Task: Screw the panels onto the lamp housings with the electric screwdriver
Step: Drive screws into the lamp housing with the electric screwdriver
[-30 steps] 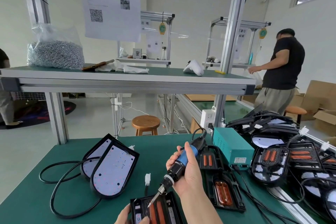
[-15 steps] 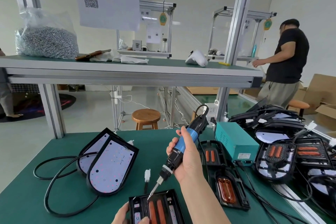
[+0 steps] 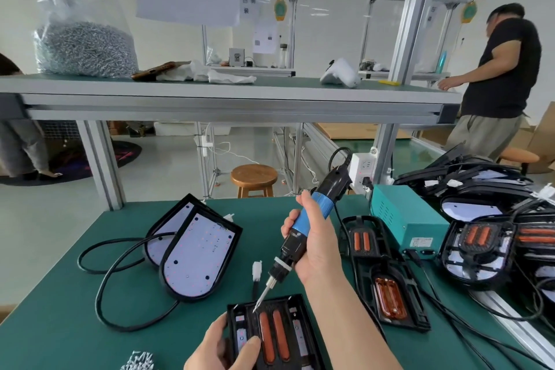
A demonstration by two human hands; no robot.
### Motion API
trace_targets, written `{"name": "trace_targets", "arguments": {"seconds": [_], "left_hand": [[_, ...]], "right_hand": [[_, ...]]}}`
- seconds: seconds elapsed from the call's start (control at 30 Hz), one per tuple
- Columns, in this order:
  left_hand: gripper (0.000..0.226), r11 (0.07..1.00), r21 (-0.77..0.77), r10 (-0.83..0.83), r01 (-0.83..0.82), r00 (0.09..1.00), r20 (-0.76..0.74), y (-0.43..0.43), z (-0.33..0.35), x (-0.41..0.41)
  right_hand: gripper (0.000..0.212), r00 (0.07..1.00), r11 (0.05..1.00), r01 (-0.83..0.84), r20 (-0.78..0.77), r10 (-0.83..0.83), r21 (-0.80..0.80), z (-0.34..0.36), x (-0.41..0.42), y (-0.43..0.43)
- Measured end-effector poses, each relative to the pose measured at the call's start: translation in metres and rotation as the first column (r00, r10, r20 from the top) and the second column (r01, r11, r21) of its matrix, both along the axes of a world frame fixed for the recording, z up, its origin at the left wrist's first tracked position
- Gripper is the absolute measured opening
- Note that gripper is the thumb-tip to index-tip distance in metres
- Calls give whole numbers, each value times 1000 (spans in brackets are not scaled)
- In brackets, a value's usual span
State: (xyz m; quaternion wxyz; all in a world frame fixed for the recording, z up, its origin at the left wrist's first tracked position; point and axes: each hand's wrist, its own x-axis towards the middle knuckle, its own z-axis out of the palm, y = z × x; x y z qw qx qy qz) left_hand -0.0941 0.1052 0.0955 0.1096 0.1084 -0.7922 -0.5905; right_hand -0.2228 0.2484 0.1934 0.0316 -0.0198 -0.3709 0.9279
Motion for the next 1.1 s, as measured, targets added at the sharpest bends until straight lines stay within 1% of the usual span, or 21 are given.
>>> {"name": "trace_targets", "arguments": {"seconds": [0.03,0.07,0.1,0.17,0.23,0.3,0.4,0.47,0.63,0.7,0.83,0.97,1.1], "left_hand": [[41,1000,7,-15,15,1000,10,2,2,4],[40,993,95,-70,65,996,47,5,3,4],[40,992,129,-24,17,998,51,7,5,3],[39,997,74,6,-10,998,55,0,6,5],[39,999,32,-33,31,997,76,4,13,10],[38,997,64,-35,30,996,78,4,14,10],[36,998,66,-22,16,996,87,5,20,12],[36,999,47,-27,22,994,107,5,23,15],[37,998,69,-22,12,989,147,5,29,18],[37,998,52,-30,22,988,154,6,31,20],[37,1000,28,-13,9,988,152,7,31,19],[39,1000,29,-14,9,985,171,7,30,20],[39,1000,29,-15,11,985,173,7,31,19]], "right_hand": [[35,1000,1000,4,-13,-4,23,0,-1,-1],[33,1000,999,9,-29,-8,48,1,-1,-2],[31,999,997,15,-46,-12,72,1,-1,-4],[29,996,993,23,-83,-13,119,3,-1,-7],[29,993,988,24,-117,-6,155,4,1,-11],[31,989,984,18,-147,8,178,5,3,-15],[32,983,975,11,-181,31,224,6,8,-22],[31,978,971,23,-206,28,239,6,11,-29],[31,959,959,67,-283,14,277,7,17,-39],[27,953,951,77,-303,19,300,8,18,-39],[10,945,943,67,-324,44,326,8,20,-41],[9,937,931,61,-341,70,361,7,22,-42],[8,934,931,53,-348,82,362,7,23,-41]]}}
